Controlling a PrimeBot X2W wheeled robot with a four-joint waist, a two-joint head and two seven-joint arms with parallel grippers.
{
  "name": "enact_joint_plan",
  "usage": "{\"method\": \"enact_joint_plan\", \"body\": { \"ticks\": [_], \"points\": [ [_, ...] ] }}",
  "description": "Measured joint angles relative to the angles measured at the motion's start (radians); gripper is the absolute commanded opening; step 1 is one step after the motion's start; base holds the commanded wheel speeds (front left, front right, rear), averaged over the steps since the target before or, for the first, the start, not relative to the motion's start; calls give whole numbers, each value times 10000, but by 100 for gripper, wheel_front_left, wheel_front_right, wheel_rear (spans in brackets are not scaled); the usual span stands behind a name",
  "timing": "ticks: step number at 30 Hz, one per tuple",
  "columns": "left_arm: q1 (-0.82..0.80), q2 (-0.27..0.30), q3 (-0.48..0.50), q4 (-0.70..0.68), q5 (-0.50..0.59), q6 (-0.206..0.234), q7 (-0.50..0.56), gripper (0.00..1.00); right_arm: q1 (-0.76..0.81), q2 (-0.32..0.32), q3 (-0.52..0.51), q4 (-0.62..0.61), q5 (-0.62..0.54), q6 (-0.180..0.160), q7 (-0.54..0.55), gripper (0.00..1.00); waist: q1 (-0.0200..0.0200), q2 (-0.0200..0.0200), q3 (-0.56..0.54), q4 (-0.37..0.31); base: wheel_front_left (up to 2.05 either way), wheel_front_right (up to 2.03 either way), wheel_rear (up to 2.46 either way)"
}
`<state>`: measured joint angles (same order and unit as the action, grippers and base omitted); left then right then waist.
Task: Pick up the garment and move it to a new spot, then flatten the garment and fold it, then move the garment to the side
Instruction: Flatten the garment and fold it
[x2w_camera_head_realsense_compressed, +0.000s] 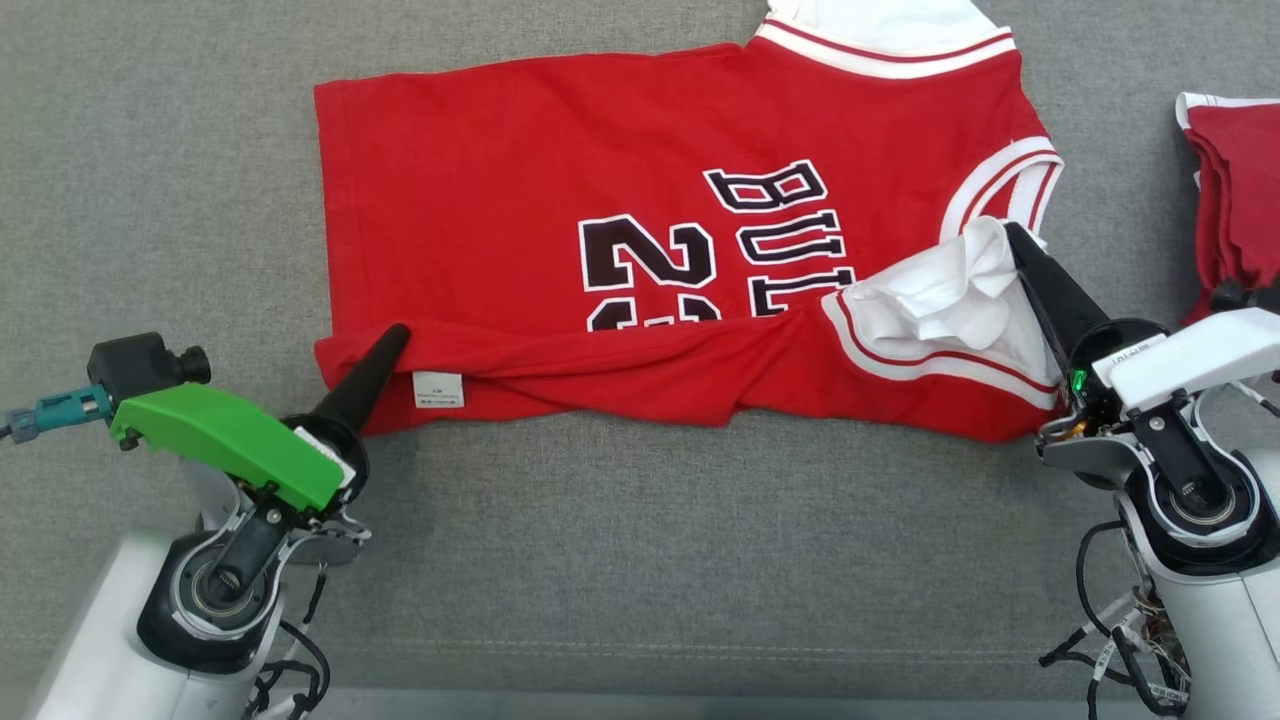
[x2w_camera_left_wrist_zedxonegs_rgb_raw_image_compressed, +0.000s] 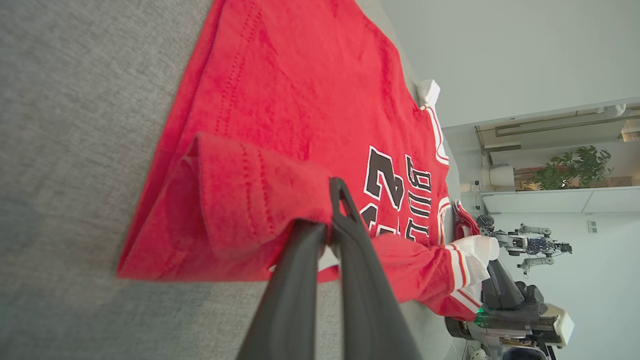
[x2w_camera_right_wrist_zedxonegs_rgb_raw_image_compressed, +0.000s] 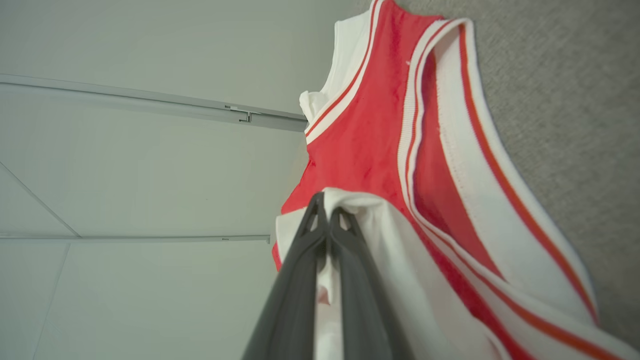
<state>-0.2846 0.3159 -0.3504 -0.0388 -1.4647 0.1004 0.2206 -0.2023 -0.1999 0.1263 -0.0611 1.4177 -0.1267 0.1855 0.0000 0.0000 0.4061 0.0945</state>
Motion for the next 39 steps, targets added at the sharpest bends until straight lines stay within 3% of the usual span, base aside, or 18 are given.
{"method": "enact_joint_plan", "body": {
  "ticks": [5,6,7,8,9,10,11,12,25,32,39],
  "points": [
    [-290,-171,-52,472,44,58,35,1,-352,33,159,433,-238,0,0,0,0,0,-27,9,0,0,0],
    [-356,-198,-50,581,44,58,35,5,-410,35,178,506,-280,0,0,0,0,0,-31,13,0,0,0],
    [-418,-221,-61,669,44,58,36,22,-462,36,188,593,-322,0,0,0,0,0,-35,17,0,0,0],
    [-469,-249,-75,759,46,59,44,46,-516,38,190,702,-378,0,-6,0,0,0,-40,22,0,0,0],
    [-504,-290,-84,880,65,59,44,87,-575,38,188,794,-449,0,-46,32,0,0,-47,27,0,0,0],
    [-524,-332,-81,1020,71,69,42,100,-625,42,174,872,-554,0,-128,64,0,0,-55,31,0,0,0],
    [-531,-368,-75,1135,75,69,23,100,-680,54,153,980,-640,0,-199,90,0,0,-62,33,0,0,0],
    [-533,-391,-73,1241,77,69,0,100,-736,73,148,1070,-685,0,-236,100,0,0,-68,32,0,0,0],
    [-535,-606,309,1511,84,150,-531,100,-940,178,155,1246,-978,0,-571,100,0,0,-260,-42,0,0,0],
    [221,-1386,943,794,-405,46,-1298,100,-556,132,-305,167,-1143,123,-1195,100,0,0,-421,-88,0,0,0],
    [1653,-2109,1160,44,-1066,-52,-1856,100,1584,851,-178,-644,-752,119,-1501,100,0,0,-589,-148,0,0,0]
  ]
}}
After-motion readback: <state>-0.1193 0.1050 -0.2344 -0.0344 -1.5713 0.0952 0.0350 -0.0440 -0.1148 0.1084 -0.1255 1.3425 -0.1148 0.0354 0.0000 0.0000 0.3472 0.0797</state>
